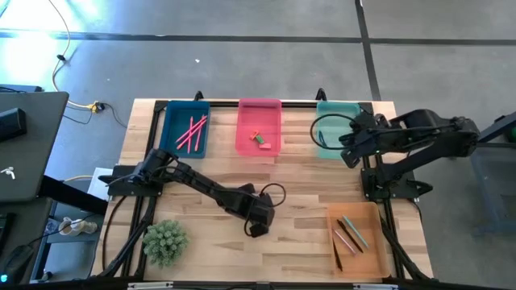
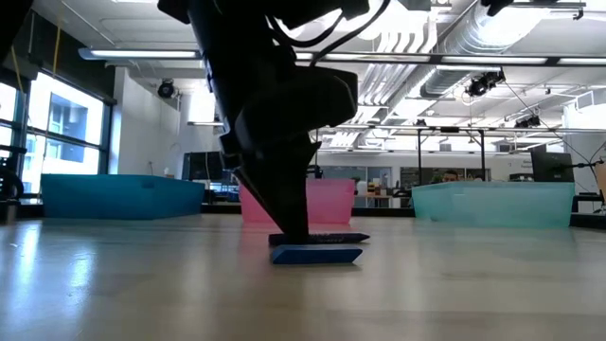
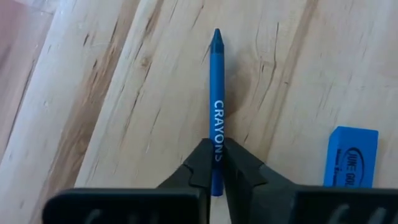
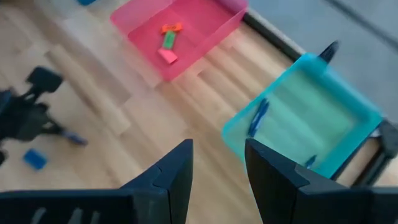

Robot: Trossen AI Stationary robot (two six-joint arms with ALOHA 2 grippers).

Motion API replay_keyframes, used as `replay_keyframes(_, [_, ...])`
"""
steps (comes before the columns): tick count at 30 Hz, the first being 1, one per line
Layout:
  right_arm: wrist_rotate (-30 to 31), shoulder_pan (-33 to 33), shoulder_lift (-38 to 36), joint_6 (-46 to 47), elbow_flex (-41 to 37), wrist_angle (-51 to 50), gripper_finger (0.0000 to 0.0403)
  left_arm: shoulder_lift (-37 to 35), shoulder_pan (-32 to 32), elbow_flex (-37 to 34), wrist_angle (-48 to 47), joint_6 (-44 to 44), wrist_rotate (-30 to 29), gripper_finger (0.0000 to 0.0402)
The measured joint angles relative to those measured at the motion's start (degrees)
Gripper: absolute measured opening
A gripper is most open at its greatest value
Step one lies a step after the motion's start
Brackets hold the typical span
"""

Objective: Sort crayons/erasers/pens/pencils in bins
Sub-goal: Put the blue crayon into the green bin

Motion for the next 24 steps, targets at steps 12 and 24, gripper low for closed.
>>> replay_keyframes(12, [-9.90, 0.04, -7.50, 0.00, 0.02, 0.45, 0.0138, -1.04, 3.32, -0.10, 2.24, 2.61, 11.41, 0.0003])
replay_keyframes(24, [-18.66, 0.04, -8.84, -0.11, 0.07, 3.97, 0.0138, -3.54, 7.71, -0.17, 21.69, 7.74, 26.22, 0.0003])
